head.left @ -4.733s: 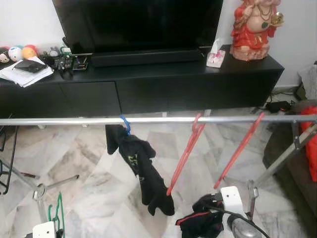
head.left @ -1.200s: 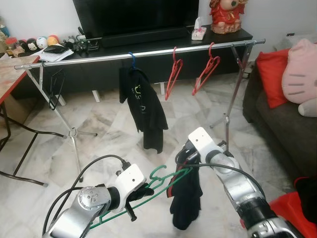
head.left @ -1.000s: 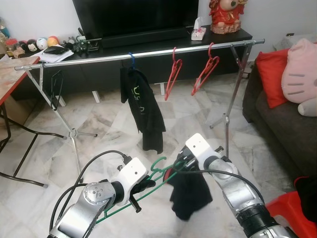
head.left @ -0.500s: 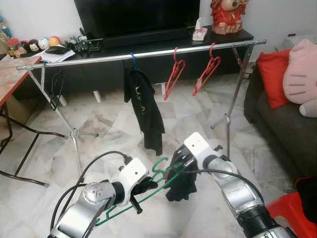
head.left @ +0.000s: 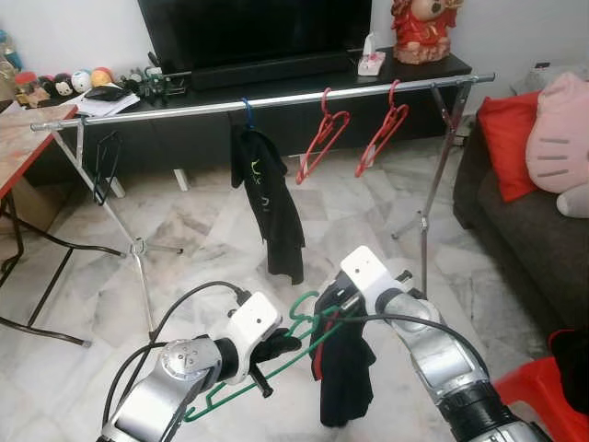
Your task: Hang hanger
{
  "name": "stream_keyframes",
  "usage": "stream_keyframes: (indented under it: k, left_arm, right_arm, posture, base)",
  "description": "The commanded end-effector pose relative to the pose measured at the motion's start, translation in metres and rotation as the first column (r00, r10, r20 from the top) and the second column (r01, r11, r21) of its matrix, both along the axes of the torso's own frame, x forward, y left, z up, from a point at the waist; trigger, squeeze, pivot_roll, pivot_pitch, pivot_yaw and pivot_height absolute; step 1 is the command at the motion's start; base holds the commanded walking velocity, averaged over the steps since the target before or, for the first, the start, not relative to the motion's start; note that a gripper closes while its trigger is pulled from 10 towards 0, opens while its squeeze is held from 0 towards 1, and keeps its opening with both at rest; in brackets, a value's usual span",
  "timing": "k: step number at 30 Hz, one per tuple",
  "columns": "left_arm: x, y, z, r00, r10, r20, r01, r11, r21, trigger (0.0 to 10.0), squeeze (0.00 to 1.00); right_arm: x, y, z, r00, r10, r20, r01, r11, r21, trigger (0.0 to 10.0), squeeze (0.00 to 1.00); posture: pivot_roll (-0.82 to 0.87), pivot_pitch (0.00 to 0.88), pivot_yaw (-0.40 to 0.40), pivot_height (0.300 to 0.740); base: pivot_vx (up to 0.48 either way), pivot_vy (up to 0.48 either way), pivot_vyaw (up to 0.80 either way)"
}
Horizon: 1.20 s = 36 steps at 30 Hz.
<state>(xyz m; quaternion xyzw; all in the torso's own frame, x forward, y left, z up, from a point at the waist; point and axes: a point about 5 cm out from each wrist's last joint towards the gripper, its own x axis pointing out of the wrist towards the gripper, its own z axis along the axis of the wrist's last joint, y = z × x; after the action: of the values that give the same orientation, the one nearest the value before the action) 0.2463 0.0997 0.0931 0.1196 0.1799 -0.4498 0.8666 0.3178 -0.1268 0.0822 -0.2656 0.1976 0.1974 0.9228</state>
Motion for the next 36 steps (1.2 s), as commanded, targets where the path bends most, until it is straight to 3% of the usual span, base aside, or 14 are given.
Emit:
stream_keyframes:
  k: [1, 7, 18, 23, 26, 31, 33, 36]
  left_arm:
    - [0.005, 0.006, 0.003, 0.999, 0.045, 0.030, -0.046, 0.998, 0.046, 10.0, 0.00]
    - [0.011, 0.012, -0.001, 0.994, 0.107, 0.033, -0.109, 0.991, 0.082, 10.0, 0.00]
    - [0.011, 0.014, -0.006, 0.993, 0.115, 0.025, -0.117, 0.986, 0.122, 10.0, 0.00]
    - [0.014, 0.014, -0.006, 0.991, 0.133, 0.031, -0.136, 0.984, 0.116, 10.0, 0.00]
    - [0.015, 0.011, -0.003, 0.990, 0.134, 0.033, -0.136, 0.988, 0.072, 10.0, 0.00]
    - [0.016, 0.011, -0.002, 0.991, 0.130, 0.041, -0.132, 0.989, 0.065, 10.0, 0.00]
    - [0.022, 0.012, 0.000, 0.986, 0.157, 0.061, -0.161, 0.985, 0.067, 10.0, 0.00]
    - [0.022, 0.013, 0.001, 0.985, 0.160, 0.064, -0.165, 0.984, 0.067, 10.0, 0.00]
  right_arm:
    - [0.002, 0.004, 0.011, 0.999, 0.015, 0.036, -0.016, 1.000, 0.017, 10.0, 0.00]
    - [0.000, 0.006, 0.013, 0.999, 0.022, 0.038, -0.023, 1.000, 0.015, 10.0, 0.00]
    - [0.000, 0.010, 0.016, 0.999, 0.037, 0.040, -0.037, 0.999, -0.001, 10.0, 0.00]
    - [-0.004, 0.023, 0.021, 0.996, 0.088, 0.014, -0.089, 0.994, 0.062, 10.0, 0.00]
    - [-0.011, 0.036, 0.021, 0.990, 0.140, -0.003, -0.139, 0.988, 0.070, 10.0, 0.00]
    - [-0.015, 0.043, 0.019, 0.989, 0.148, -0.026, -0.145, 0.985, 0.091, 10.0, 0.00]
    - [-0.019, 0.052, 0.023, 0.990, 0.128, -0.056, -0.117, 0.979, 0.166, 10.0, 0.00]
    - [-0.020, 0.053, 0.024, 0.990, 0.127, -0.062, -0.115, 0.978, 0.173, 10.0, 0.00]
  posture:
    - [-0.10, 0.000, 0.110, 0.740]
    - [-0.10, 0.000, 0.110, 0.740]
    - [-0.10, 0.000, 0.111, 0.740]
    - [-0.10, 0.000, 0.112, 0.740]
    - [-0.10, 0.000, 0.111, 0.740]
    - [-0.10, 0.000, 0.111, 0.740]
    - [-0.10, 0.000, 0.112, 0.740]
    - [-0.10, 0.000, 0.112, 0.740]
  base:
    - [0.000, 0.000, 0.00]
    - [0.000, 0.000, 0.00]
    - [0.000, 0.000, 0.00]
    - [0.000, 0.000, 0.00]
    - [0.000, 0.000, 0.00]
    - [0.000, 0.000, 0.00]
    - [0.000, 0.000, 0.00]
    - [0.000, 0.000, 0.00]
